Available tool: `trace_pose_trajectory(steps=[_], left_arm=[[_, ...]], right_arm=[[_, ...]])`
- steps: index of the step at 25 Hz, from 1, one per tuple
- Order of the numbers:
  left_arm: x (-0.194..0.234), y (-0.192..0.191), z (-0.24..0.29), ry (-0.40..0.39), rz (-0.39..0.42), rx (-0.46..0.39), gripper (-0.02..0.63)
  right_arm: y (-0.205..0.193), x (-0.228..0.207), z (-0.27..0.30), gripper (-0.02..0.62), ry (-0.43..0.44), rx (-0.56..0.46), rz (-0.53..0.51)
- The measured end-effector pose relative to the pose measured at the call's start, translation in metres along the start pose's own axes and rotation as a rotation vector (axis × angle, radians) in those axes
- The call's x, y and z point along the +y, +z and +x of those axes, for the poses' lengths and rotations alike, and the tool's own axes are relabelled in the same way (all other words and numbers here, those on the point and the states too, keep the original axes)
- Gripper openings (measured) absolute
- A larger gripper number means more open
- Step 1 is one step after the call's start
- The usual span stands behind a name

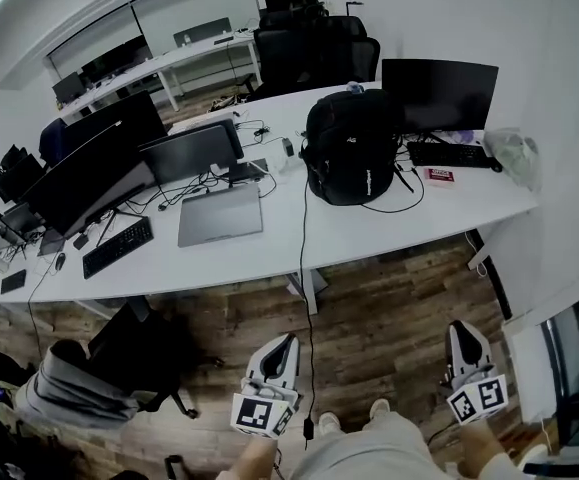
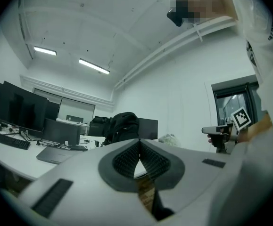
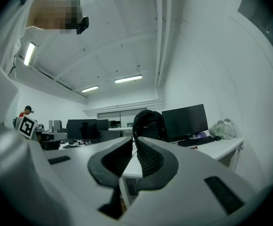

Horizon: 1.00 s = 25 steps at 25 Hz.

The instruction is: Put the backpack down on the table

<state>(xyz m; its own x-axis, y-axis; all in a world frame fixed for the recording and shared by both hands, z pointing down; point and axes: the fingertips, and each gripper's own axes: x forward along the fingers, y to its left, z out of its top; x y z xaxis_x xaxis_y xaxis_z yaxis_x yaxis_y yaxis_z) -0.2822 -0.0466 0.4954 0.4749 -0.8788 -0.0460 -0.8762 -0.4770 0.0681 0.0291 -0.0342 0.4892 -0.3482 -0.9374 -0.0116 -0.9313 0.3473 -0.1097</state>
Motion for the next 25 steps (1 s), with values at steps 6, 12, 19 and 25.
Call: trace_pose_trajectory(steps=[6, 12, 19, 25], left_arm=[[-0.027, 0.002, -0.005, 0.022, 0.008, 0.006, 0.009], [-0.065, 0.017, 0.003, 0.050, 0.012, -0.012, 0.009], [-0.091, 0.017, 0.012, 0.105, 0.039, 0.032, 0.009], [-0.093, 0.012, 0.004, 0.141, 0.023, 0.034, 0.009]], right_arm=[[0.005, -0.011, -0.021, 0.040, 0.026, -0.016, -0.002], [0.016, -0.031, -0.043, 0.040, 0.052, -0.037, 0.013], [0.025, -0.043, -0.071, 0.040, 0.077, -0.044, 0.092], [0.016, -0.051, -0.092, 0.031, 0.029, -0.007, 0.084]])
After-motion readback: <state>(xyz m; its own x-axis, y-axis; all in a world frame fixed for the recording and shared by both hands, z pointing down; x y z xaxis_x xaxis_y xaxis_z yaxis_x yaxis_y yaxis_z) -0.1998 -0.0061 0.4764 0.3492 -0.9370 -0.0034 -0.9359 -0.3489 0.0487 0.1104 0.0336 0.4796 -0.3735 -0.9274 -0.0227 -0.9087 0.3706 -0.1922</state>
